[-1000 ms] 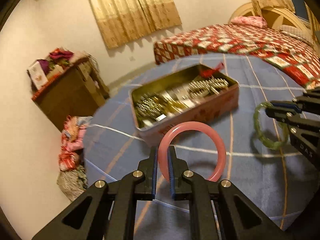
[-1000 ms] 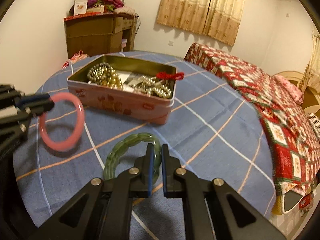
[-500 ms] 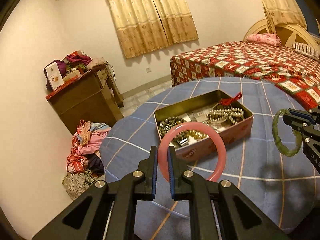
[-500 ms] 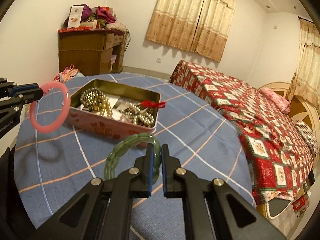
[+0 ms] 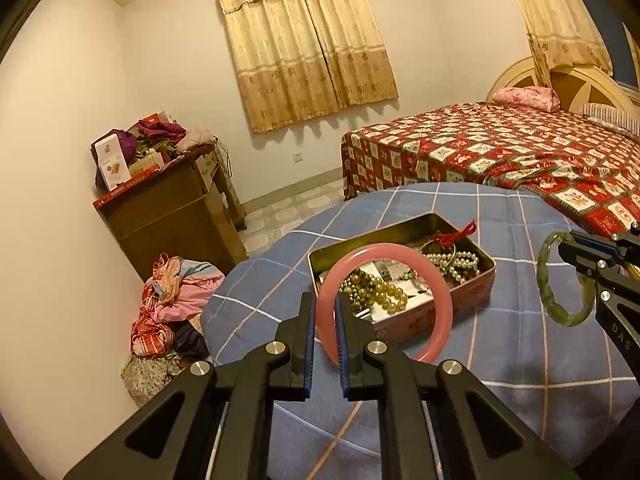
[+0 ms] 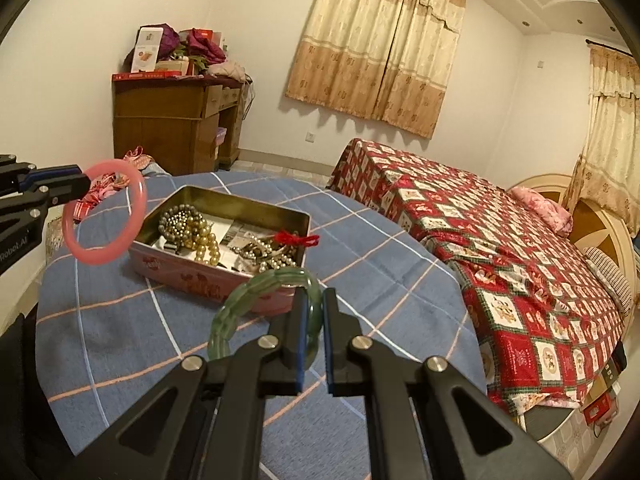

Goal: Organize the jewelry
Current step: 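Lift both bangles and carry the tools over the tin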

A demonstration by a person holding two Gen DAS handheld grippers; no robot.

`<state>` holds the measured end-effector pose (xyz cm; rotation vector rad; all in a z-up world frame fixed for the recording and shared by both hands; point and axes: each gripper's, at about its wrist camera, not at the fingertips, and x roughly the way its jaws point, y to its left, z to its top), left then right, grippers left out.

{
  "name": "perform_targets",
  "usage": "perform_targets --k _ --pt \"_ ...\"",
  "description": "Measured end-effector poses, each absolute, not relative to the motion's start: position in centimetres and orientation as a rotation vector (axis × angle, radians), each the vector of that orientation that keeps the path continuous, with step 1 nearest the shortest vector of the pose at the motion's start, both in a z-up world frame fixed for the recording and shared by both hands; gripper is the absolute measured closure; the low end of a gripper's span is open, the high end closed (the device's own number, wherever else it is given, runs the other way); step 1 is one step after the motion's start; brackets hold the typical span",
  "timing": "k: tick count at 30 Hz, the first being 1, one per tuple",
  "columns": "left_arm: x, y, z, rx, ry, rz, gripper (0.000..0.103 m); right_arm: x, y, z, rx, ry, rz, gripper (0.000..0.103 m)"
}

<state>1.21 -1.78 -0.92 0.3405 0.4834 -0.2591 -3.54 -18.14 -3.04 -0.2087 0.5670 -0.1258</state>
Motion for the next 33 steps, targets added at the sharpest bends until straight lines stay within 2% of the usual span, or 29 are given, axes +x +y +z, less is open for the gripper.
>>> perform_targets --k 33 --pt "2.6 -2.1 1.4 0.269 0.405 -0.243 0.094 -2.5 -17.8 -0.6 -0.211 0.47 -0.138 0.095"
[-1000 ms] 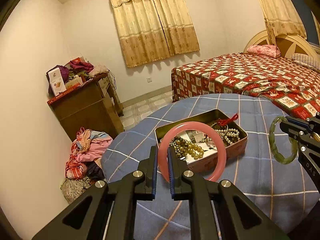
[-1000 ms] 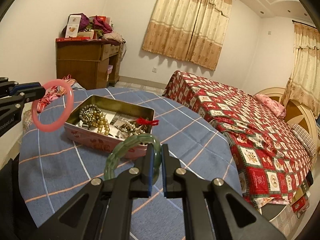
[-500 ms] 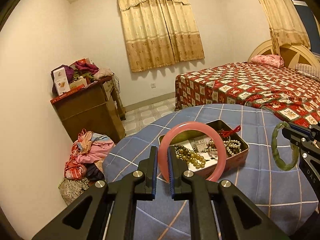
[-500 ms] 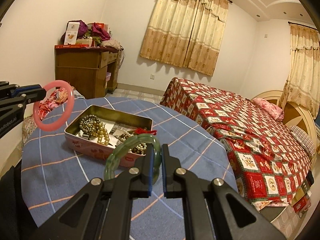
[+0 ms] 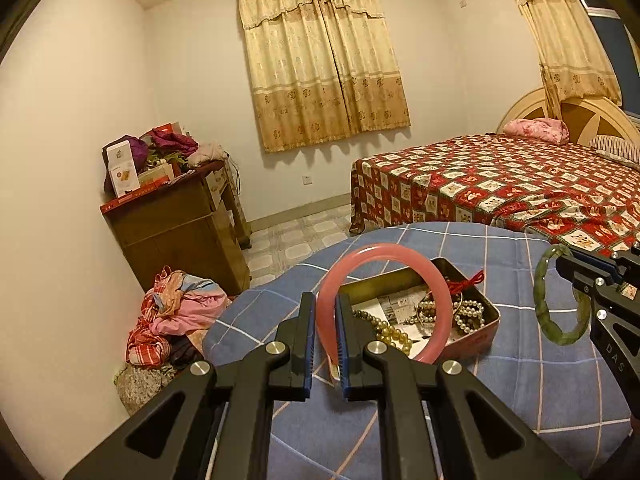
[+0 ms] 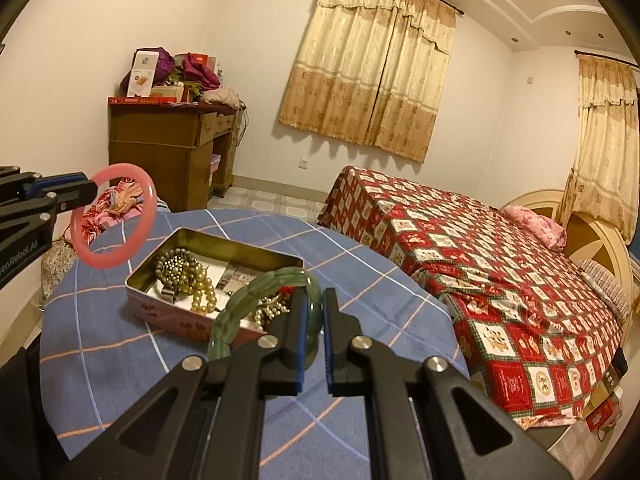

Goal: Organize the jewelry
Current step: 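Lift both bangles and carry the tools over the tin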

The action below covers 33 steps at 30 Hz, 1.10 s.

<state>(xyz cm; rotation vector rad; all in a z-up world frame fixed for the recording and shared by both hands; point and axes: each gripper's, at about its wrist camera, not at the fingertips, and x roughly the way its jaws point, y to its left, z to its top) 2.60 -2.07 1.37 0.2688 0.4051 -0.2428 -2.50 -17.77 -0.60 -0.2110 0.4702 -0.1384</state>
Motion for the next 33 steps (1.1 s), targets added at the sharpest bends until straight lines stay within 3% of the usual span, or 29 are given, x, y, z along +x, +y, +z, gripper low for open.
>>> perform_targets --k 33 --pt "11.0 -3.5 -1.0 0.303 0.508 -0.218 0.094 5.5 -16.1 -0.3 -0.237 0.542 -0.074 0.095"
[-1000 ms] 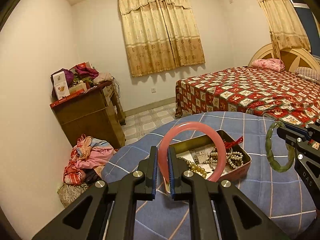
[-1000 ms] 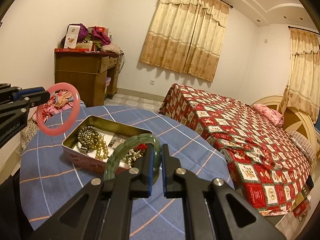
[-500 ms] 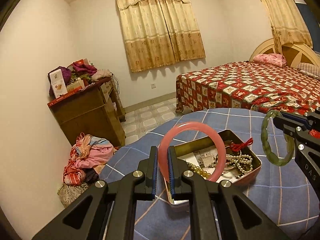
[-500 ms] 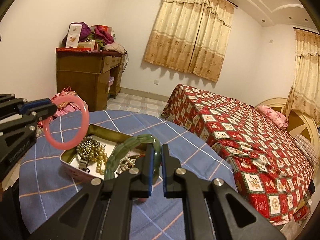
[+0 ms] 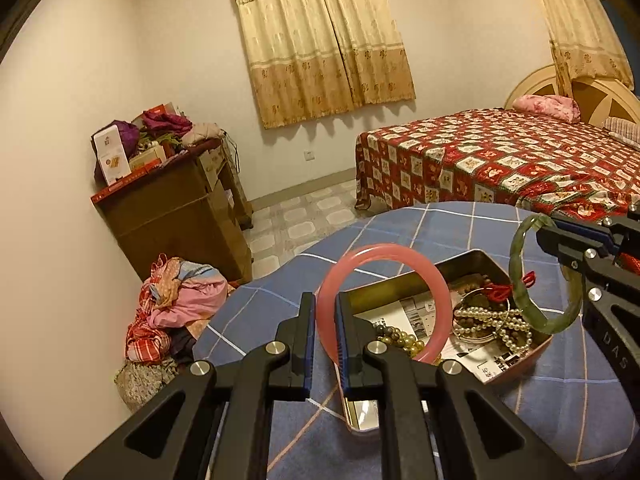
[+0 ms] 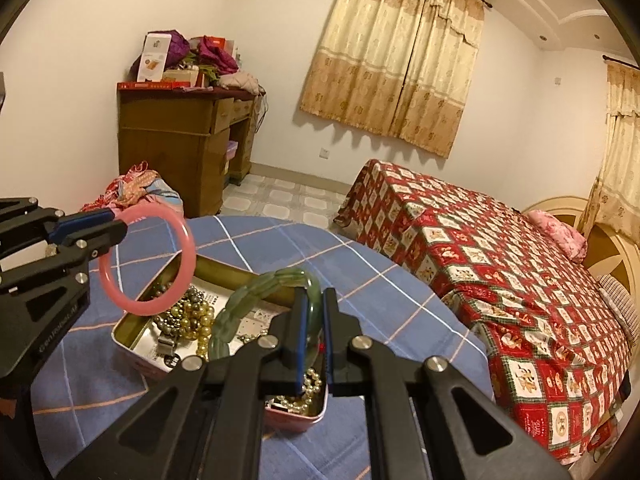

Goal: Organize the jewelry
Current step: 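Lift both bangles and carry the tools over the tin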

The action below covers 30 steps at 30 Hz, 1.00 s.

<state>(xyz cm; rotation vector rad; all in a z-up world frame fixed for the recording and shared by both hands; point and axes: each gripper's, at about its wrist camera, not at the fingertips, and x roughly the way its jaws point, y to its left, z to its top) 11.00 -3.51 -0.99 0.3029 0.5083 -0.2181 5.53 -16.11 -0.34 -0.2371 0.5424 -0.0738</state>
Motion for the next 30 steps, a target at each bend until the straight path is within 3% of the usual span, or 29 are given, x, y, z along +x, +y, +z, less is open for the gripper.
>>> perform_targets --k 25,30 --pt "15.4 -5.0 -6.7 0.329 0.649 -0.211 0.094 10.9 -16.0 -5.0 -0.23 0.7 -0.072 0.095" --pt "15.4 -4.9 -7.2 0.339 0.668 -0.209 0.093 11.3 -16.0 -5.6 -0.226 0.737 -0.053 0.09"
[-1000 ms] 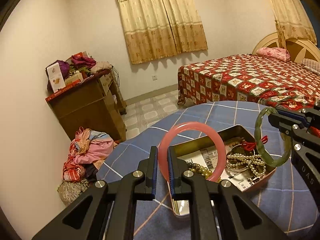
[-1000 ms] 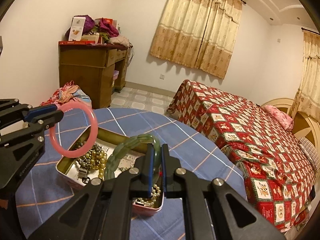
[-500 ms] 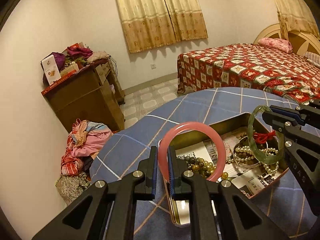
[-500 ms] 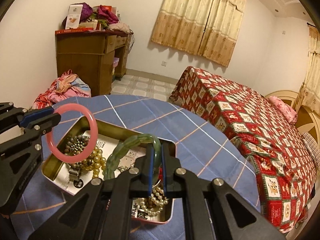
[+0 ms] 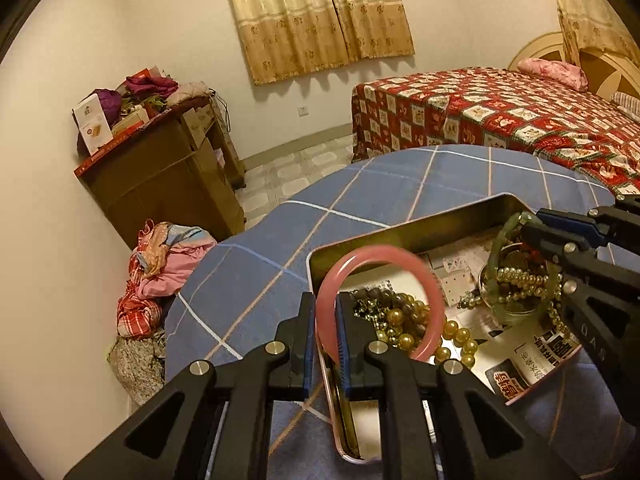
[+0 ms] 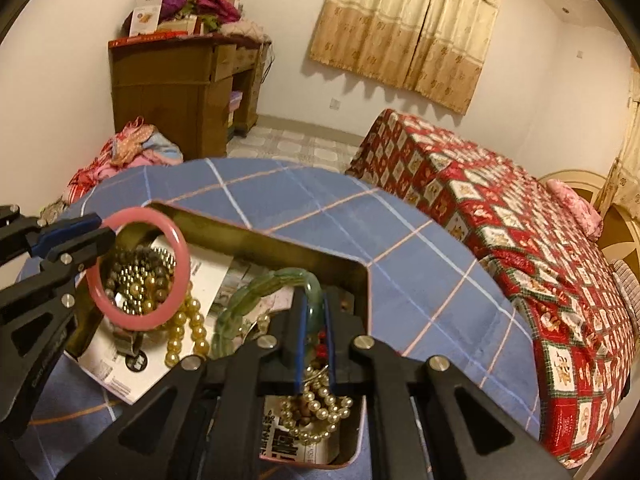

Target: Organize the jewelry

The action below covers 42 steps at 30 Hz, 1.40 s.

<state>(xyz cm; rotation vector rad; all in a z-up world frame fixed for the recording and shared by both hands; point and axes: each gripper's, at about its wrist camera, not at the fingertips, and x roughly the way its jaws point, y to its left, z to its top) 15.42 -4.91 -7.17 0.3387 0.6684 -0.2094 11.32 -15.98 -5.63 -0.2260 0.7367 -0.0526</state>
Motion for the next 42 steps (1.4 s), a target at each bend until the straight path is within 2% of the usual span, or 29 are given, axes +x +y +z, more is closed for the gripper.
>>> perform_targets --k 2,3,4,6,20,28,42 --pt "15.2 -4.7 -7.1 0.339 0.671 -0.195 0.086 11.2 -16.0 -5.8 -0.222 0.742 -0.048 0.083" --pt "15.0 -4.6 -6.9 0.338 0.668 -0.194 0.069 11.0 -16.0 -5.8 -0.218 0.744 -0.047 0.076" --pt "14.8 -4.5 -6.8 0.337 0.66 -0.19 0.045 10.8 -16.0 -5.8 -0.216 0.741 -0.045 0.074" --pt "13.9 -3.9 -6.2 0.335 0.615 -0.147 0.024 10.2 -16.1 -5.7 -0.218 0.736 -0.056 0.068" --pt "7.2 -0.2 -1.6 0.223 0.523 -0.16 0.024 3.7 -17.1 -1.6 -0.172 0.611 -0.098 0.038" --pt "4.7 0.7 -0.5 0.226 0.492 -0.134 0.024 1.0 -17.1 0.2 -0.163 0.541 -0.119 0.033" --pt "3.9 1.2 0.4 0.21 0.477 -0.128 0.024 -0.3 -17.7 0.5 -0.158 0.52 -0.142 0.031"
